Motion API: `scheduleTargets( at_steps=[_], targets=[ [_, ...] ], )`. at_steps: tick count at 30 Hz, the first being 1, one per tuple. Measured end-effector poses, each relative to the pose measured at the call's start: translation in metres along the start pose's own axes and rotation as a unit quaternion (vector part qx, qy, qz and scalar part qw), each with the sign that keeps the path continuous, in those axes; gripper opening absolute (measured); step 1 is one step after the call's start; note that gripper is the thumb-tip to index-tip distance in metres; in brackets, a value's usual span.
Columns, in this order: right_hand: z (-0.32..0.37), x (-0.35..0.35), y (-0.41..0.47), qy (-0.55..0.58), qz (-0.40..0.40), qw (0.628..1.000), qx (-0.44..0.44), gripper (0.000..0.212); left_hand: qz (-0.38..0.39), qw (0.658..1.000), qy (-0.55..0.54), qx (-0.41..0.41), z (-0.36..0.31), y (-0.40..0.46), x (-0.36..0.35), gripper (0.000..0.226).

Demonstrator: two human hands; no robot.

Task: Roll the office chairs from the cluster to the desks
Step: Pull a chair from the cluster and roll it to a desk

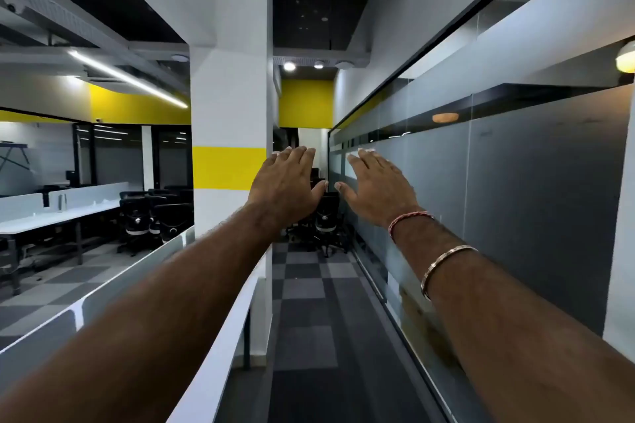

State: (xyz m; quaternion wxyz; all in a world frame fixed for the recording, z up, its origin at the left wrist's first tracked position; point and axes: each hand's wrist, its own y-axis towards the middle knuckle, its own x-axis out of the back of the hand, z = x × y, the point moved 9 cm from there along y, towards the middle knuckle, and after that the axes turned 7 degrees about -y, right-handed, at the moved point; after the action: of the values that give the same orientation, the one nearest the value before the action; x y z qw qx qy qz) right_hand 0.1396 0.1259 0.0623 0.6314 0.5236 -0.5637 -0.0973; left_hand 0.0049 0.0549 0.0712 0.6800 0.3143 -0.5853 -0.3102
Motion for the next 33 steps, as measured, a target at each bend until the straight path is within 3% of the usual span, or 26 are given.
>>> scheduleTargets(
  at_steps=[10, 16, 24, 33],
  targets=[
    [-0.05, -0.083, -0.032, -0.008, 0.076, 0.997, 0.023, 0.069, 0.12, 0.992, -0.014, 0.035, -0.055, 0.001, -0.112, 0.065],
    [-0.083, -0.149, -0.027, 0.012, 0.111, 0.993, 0.028, 0.068, 0.143, 0.989, -0.015, 0.047, -0.069, 0.021, -0.178, 0.066],
    [-0.118, -0.279, 0.011, 0.033, 0.143, 0.989, 0.01, 0.068, 0.181, 0.982, -0.022, 0.047, -0.044, 0.071, -0.309, 0.068],
    [-0.16, -0.461, 0.14, 0.024, 0.154, 0.988, -0.013, 0.068, 0.193, 0.98, -0.029, 0.029, 0.03, 0.189, -0.494, 0.068]
  ],
)
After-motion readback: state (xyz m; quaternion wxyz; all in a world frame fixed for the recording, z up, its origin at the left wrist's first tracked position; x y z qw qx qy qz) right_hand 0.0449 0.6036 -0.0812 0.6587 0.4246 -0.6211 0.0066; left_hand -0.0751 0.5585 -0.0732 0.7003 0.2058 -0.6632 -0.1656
